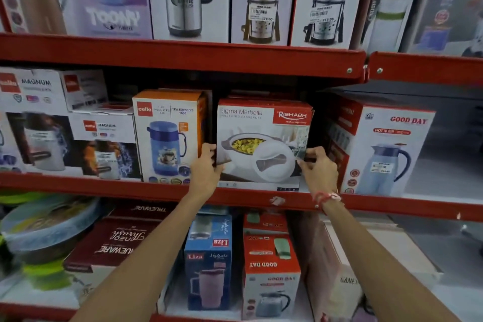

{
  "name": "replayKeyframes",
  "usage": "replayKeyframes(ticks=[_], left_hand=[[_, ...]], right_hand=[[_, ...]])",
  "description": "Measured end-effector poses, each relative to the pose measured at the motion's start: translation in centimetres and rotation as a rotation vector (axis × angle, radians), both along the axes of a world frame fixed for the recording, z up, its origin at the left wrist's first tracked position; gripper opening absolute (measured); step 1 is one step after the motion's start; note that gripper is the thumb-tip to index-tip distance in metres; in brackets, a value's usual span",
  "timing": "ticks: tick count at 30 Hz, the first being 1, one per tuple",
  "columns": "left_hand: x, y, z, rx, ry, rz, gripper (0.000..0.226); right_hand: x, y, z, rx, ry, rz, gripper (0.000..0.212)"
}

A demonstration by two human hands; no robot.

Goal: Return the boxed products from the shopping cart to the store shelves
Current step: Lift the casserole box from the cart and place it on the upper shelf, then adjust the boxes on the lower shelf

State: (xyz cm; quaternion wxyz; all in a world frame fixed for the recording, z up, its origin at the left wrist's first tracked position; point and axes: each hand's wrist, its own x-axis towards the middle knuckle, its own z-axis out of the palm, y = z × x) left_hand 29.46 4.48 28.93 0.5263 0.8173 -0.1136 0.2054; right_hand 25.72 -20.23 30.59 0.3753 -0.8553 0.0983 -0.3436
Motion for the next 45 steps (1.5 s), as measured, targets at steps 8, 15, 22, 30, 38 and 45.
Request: replayKeyframes(ticks=[8, 15, 22, 30, 38, 45], left_hand=[[-6.1, 3.4, -8.4, -0.007, -0.227, 0.191, 0.019], [-10.8, 5.2, -17.0, -0.116, 0.560, 0.061, 0.068], [-12.6, 7.3, -15.9, -0.246, 0.673, -0.013, 0.071], [-13.7, 8.7, -17.6, -0.177, 0.708, -0.009, 0.090], [-16.3, 6.8, -16.8, 0.028, 0.231, 0.326, 0.050], [-18.3, -1.7, -13.4, -0.062, 0.425, -0.141, 0.054]], right_hand=[[-5.4, 7.1, -8.7, -0.102, -0.185, 0.137, 0.014], [-7.8, 13.7, -16.5, 0.093, 0.633, 0.614, 0.094], [-9.2, 16.3, -16.4, 0.054, 0.612, 0.577, 0.101], [-9.9, 16.8, -17.6, -0.105, 0.598, 0.573, 0.098], [-10.2, 14.4, -16.6, -0.052, 0.350, 0.373, 0.077], [-11.2, 5.9, -17.7, 0.134, 0.596, 0.070, 0.093]])
